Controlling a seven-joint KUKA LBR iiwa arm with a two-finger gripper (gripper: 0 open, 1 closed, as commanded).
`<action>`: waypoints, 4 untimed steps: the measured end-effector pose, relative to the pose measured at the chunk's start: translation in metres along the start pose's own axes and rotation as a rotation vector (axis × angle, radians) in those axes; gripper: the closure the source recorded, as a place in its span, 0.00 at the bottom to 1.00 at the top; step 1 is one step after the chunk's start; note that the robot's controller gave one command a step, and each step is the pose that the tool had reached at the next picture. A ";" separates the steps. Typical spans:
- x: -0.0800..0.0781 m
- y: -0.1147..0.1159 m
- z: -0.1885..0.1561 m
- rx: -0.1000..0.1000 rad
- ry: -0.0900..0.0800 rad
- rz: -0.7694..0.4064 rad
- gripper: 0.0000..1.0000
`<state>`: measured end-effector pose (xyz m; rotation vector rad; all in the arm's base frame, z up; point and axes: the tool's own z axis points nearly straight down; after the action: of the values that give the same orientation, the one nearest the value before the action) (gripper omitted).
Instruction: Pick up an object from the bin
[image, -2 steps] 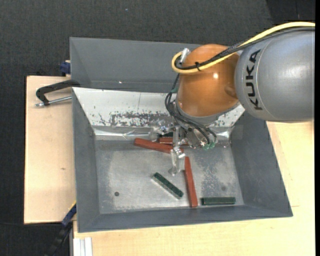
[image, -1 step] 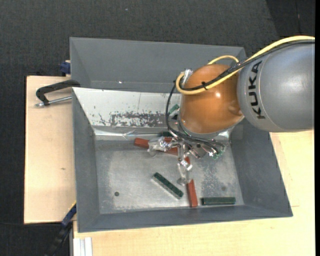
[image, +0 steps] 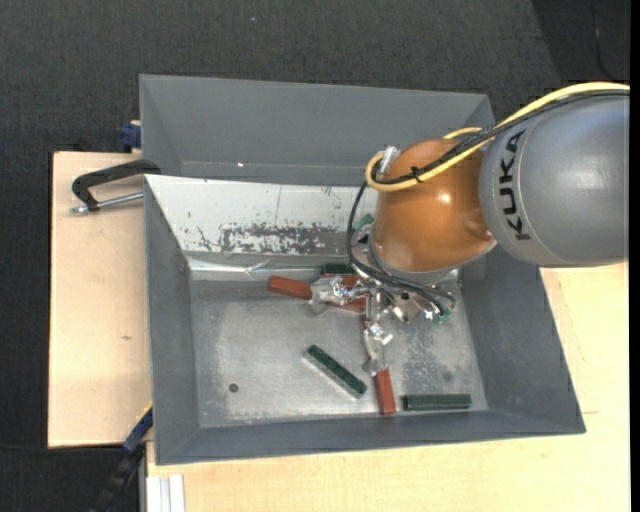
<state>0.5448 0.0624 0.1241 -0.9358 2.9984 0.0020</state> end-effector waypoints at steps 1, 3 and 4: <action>0.007 0.008 0.008 0.002 0.001 0.248 0.00; 0.018 0.009 0.053 0.001 -0.005 0.337 1.00; 0.018 0.009 0.053 0.001 -0.005 0.337 1.00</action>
Offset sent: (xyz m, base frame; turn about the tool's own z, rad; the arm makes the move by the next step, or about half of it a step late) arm -0.0475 -0.0073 -0.0458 0.2987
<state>0.5252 0.0596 0.0706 -0.4185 3.1081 0.0031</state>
